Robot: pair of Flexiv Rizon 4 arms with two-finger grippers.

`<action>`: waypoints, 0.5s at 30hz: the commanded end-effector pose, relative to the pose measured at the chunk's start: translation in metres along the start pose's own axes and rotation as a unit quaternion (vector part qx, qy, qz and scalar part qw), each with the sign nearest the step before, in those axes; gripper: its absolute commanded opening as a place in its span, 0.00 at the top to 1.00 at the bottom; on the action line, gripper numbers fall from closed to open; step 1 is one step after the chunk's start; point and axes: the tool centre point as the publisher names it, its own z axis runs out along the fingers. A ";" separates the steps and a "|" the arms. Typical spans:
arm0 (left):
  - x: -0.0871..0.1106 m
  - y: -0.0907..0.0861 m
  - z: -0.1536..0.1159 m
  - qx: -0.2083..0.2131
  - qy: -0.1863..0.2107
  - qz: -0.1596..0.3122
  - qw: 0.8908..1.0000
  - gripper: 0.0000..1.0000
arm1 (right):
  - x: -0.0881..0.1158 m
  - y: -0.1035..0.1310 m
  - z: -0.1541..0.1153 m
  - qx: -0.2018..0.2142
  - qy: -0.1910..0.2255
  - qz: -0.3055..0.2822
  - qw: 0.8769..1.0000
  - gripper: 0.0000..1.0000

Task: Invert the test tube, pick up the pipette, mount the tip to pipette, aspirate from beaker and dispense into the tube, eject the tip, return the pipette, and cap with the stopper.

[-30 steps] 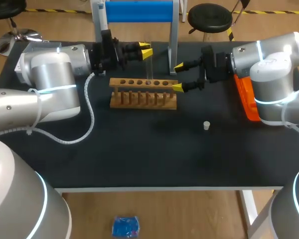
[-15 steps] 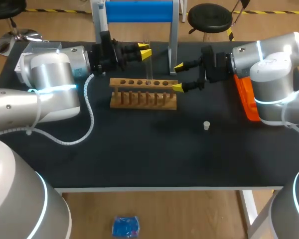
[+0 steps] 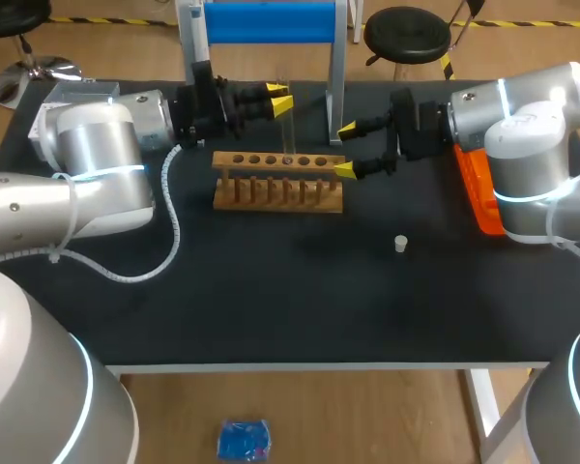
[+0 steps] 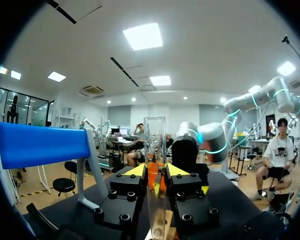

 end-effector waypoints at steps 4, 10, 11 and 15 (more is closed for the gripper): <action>0.002 -0.005 -0.002 -0.007 -0.001 0.003 1.000 1.00 | 0.001 0.000 -0.001 0.000 -0.001 0.000 1.000 0.00; 0.001 -0.002 -0.002 0.000 -0.002 0.004 1.000 1.00 | 0.001 0.000 -0.001 0.000 -0.001 0.000 1.000 0.00; 0.000 -0.001 -0.002 -0.001 -0.002 0.003 1.000 1.00 | 0.001 0.000 -0.001 0.000 -0.001 0.000 1.000 0.00; -0.002 0.003 0.000 0.002 -0.003 0.000 1.000 1.00 | 0.001 0.000 -0.001 0.000 -0.001 0.000 1.000 0.00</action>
